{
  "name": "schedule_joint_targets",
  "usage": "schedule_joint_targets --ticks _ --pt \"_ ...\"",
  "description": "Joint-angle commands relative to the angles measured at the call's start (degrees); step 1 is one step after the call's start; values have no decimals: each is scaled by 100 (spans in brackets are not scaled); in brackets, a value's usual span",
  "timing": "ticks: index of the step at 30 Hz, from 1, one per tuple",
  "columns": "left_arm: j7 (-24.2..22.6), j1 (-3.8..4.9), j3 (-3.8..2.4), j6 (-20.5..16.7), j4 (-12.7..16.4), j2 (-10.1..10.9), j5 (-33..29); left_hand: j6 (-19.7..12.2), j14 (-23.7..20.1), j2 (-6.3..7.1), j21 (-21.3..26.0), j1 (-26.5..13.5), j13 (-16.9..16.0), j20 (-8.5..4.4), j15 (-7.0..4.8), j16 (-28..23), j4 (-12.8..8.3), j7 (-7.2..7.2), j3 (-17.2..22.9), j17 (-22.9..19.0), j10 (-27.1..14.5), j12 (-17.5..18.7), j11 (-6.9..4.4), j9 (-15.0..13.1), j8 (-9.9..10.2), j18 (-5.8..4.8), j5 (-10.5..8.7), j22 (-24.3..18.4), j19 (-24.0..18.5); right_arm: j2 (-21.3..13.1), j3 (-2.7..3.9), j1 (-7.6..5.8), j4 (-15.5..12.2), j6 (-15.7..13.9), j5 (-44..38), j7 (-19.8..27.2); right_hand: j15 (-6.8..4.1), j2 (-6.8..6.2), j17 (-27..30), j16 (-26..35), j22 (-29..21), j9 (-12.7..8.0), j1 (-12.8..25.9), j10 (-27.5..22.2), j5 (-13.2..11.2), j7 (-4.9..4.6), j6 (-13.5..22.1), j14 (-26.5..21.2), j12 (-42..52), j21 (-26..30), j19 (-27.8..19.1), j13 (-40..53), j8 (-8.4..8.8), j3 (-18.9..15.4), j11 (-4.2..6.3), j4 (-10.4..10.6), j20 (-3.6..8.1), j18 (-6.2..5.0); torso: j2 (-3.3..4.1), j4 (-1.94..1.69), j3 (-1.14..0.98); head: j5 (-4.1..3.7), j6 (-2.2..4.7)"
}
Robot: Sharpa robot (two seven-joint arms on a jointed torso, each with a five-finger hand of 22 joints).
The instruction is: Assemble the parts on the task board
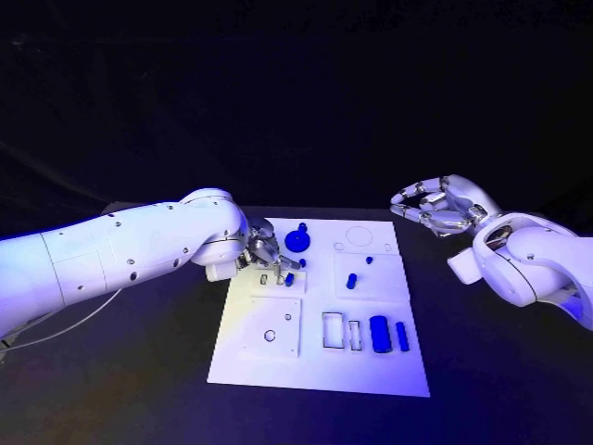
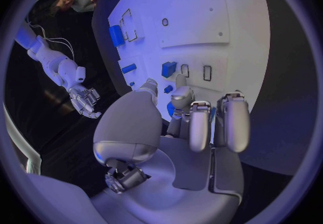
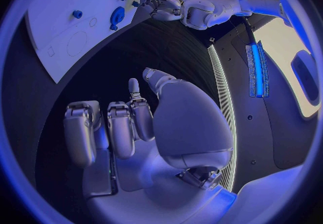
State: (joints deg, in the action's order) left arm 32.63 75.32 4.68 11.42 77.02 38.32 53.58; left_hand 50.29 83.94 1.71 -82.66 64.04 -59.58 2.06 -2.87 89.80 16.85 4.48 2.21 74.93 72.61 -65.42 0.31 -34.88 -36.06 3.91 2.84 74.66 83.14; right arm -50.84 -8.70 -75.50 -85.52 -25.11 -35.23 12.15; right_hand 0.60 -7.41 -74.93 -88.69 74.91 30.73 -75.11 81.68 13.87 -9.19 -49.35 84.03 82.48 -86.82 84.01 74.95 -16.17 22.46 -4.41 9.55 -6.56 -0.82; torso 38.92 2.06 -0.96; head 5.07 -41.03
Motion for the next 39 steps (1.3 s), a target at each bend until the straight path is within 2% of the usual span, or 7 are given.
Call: schedule_joint_targets --ticks 1,5,8,11,13,23,39 --pt "21 14 -20 89 28 -2 26 20 606 -43 -25 20 -37 -2 -46 20 -12 -16 -59 1507 43 -35 -10 -42 -48 -82 -3 16 44 6 1 0 8 5 -73 -26 -29 -54 -983 23 1234 9 -4 -52 31 0 49 467 -39 22 345 584 -13 28 -2 -7 17 -21 3 -2 -2 -22 1" --pt "-22 14 -23 134 32 -36 24 -38 606 -12 -34 112 22 -9 -49 20 -18 -12 -113 1507 -16 13 -10 -84 -48 -86 -3 36 52 18 1 0 15 10 -76 -31 -28 -52 -985 23 1233 13 -1 -48 42 0 51 467 -35 25 344 588 -18 31 -3 -4 16 -22 7 8 4 -17 23" --pt "-65 13 -14 176 25 -74 110 -87 606 33 -45 204 107 -7 -42 20 -23 0 -164 1507 -93 90 0 -109 -34 -91 -4 61 60 24 0 1 20 17 -77 -35 -28 -52 -985 23 1233 13 -1 -48 42 0 51 467 -35 25 344 588 -18 31 -3 -4 16 -22 -2 0 7 -33 3" --pt "-100 12 -4 204 3 -121 254 -91 606 38 -54 214 105 -6 -40 20 -20 2 -174 1507 -96 90 2 -114 -33 -95 -3 80 68 29 0 2 24 21 -82 -40 -28 -52 -985 23 1233 13 -1 -48 42 0 51 467 -35 25 344 588 -18 31 -3 -4 16 -22 0 -9 6 -10 5" --pt "-120 11 2 226 -17 -159 345 -91 606 38 -54 214 105 -6 -40 20 -20 2 -174 1507 -96 90 2 -114 -33 -95 -3 80 68 35 0 2 27 24 -86 -44 -28 -52 -985 23 1233 13 -1 -48 42 0 51 467 -35 25 344 588 -18 31 -3 -4 16 -22 3 -10 4 -8 -21" --pt "-162 6 12 418 -72 -291 666 -97 606 54 -72 242 106 -3 -37 20 -19 5 -203 1507 -105 93 5 -128 -35 -103 -4 117 82 63 -2 4 40 49 -95 -59 -27 -52 -992 21 1239 15 3 -43 49 -1 54 469 -31 18 349 592 -22 32 -4 -2 16 -19 3 9 2 9 -58" --pt "-148 5 14 652 -86 -335 746 -97 606 -28 -98 469 64 5 -33 20 -25 2 -233 1507 -97 57 4 -198 -50 -111 -2 168 96 87 -5 10 62 78 -97 -71 -27 -50 -993 21 1241 17 7 -36 53 -2 56 469 -26 14 352 598 -25 33 -4 2 15 -18 4 -4 2 -16 -99"
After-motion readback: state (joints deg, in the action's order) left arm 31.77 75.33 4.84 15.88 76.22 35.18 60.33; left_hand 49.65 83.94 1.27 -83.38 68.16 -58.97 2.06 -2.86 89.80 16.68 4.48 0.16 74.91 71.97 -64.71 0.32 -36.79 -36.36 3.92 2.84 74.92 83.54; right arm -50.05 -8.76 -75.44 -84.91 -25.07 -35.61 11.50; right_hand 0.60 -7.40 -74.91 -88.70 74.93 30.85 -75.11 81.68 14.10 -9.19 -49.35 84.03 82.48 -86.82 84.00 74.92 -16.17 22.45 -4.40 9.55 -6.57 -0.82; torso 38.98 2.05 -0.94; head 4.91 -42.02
